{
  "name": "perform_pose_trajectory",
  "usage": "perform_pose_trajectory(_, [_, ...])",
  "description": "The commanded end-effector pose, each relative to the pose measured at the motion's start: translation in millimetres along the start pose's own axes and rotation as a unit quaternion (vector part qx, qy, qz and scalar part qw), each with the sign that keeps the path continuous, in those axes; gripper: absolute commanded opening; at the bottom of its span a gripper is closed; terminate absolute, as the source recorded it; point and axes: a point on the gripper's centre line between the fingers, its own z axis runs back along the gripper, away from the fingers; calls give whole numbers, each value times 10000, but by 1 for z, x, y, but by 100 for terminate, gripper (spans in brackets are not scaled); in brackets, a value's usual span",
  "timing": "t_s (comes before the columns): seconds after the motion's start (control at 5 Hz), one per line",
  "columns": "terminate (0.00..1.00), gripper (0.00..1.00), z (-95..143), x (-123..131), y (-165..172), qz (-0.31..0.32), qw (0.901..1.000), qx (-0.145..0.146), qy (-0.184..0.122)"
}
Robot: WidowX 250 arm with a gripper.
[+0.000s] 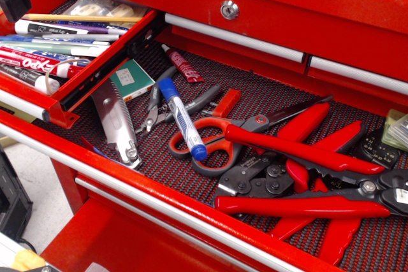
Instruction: Pick up blue pen and put into drawer
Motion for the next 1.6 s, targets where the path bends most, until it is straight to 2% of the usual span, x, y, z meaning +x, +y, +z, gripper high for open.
perform_pose_trajectory(0.0, [0, 100, 0, 0, 0, 0, 10000, 0, 0])
perform_pose_trajectory(0.2, [0, 100, 14, 8, -49, 772, 9961, 276, 321])
perform_pose_trajectory(0.4, [0, 100, 23, 16, -97, 1732, 9821, 602, 442])
perform_pose_trajectory(0.6, [0, 100, 22, 17, -146, 2296, 9703, 615, 453])
perform_pose_trajectory(0.8, [0, 100, 4, 22, -158, 2624, 9630, 339, 505])
perform_pose_trajectory(1.0, [0, 100, -12, 24, -173, 3014, 9514, 37, 625])
perform_pose_trajectory(1.2, [0, 100, -35, 28, -184, 3342, 9404, -223, 596])
perform_pose_trajectory(1.4, [0, 100, -52, 30, -193, 3477, 9353, -393, 525])
